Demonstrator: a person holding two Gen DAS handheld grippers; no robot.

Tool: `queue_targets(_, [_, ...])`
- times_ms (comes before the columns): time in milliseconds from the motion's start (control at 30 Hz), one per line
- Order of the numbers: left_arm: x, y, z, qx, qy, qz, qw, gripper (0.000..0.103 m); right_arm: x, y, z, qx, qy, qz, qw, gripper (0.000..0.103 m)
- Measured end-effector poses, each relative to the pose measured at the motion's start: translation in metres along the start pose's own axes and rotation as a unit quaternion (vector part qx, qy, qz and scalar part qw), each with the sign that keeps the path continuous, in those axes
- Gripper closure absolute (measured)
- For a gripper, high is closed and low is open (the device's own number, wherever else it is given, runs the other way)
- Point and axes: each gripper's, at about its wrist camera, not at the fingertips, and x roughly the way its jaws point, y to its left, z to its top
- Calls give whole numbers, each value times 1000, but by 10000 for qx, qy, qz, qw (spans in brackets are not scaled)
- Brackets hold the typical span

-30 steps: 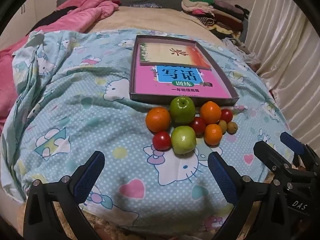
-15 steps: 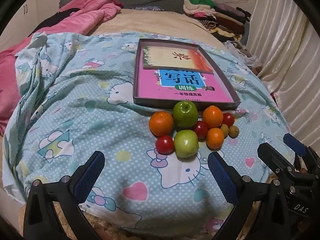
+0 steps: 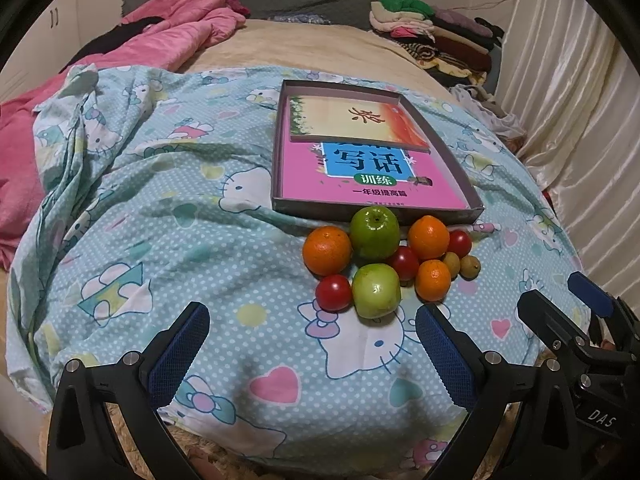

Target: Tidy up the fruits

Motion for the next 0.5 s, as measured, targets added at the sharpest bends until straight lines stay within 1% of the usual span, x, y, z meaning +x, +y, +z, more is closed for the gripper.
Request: queue_targets(500, [-2, 1, 1, -10, -41, -14, 10000, 1, 0, -1, 1, 6, -11, 12, 10000, 0])
